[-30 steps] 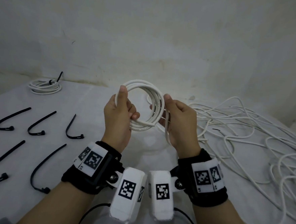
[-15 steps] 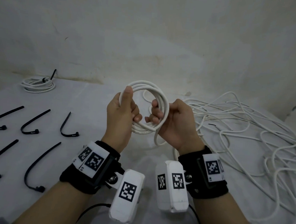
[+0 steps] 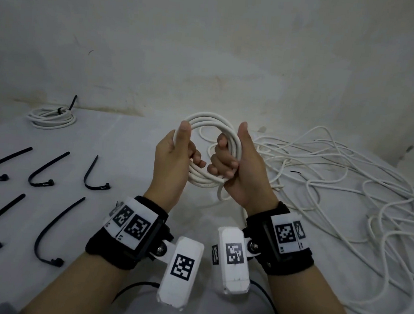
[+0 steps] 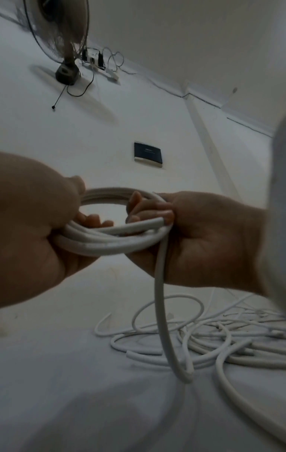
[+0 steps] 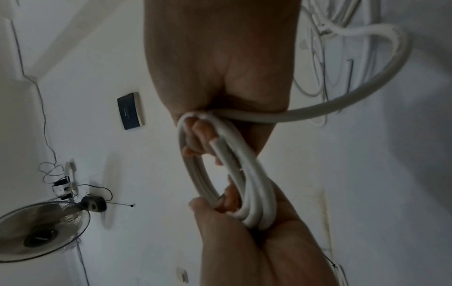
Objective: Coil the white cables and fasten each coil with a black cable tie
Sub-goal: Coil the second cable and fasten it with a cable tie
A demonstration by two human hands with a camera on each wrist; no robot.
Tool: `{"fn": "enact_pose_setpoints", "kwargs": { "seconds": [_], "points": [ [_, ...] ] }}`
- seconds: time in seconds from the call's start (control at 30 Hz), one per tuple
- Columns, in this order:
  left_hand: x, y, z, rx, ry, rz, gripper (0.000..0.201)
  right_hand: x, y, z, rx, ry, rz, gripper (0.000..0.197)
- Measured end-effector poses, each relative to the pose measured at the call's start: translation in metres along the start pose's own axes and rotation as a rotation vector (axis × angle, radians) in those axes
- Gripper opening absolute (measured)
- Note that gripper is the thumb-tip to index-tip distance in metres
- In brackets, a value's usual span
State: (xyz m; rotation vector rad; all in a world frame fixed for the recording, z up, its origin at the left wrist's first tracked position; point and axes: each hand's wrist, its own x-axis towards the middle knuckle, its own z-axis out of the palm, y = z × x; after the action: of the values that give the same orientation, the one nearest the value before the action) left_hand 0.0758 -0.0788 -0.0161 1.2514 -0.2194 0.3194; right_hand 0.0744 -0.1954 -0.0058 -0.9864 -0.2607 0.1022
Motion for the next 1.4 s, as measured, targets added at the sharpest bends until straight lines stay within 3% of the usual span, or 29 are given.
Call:
{"fn": "enact_pose_setpoints", "kwargs": {
  "seconds": [0.1,0.27,0.43,0.67,0.83,1.13,1.4],
  "points": [
    [0.002,0.003,-0.004,0.164,-0.046,0.112,0.028,-0.002,-0.004,-0.001,0.013,0.046,-0.006,0.061],
    [0.004,0.011,-0.013,0.394,-0.128,0.380,0.021,-0.005,-0.006,-0.003,-0.035,0.058,-0.025,0.051],
    [0.007,0.007,-0.016,0.512,-0.104,0.461,0.019,-0.004,-0.001,-0.002,-0.042,0.054,-0.030,0.048],
    [0.007,0.003,-0.014,0.543,-0.089,0.486,0.023,-0.004,-0.002,-0.006,-0.001,-0.030,-0.031,0.045],
    [0.007,0.002,-0.014,0.564,-0.101,0.482,0.025,-0.005,-0.001,-0.005,-0.015,-0.013,-0.016,0.047],
    [0.007,0.003,-0.018,0.580,-0.139,0.471,0.025,-0.008,-0.001,-0.006,-0.253,-0.028,-0.211,0.034],
    [0.006,0.004,-0.015,0.454,-0.129,0.391,0.020,-0.006,0.003,-0.004,-0.233,0.044,-0.257,0.024]
  ]
}}
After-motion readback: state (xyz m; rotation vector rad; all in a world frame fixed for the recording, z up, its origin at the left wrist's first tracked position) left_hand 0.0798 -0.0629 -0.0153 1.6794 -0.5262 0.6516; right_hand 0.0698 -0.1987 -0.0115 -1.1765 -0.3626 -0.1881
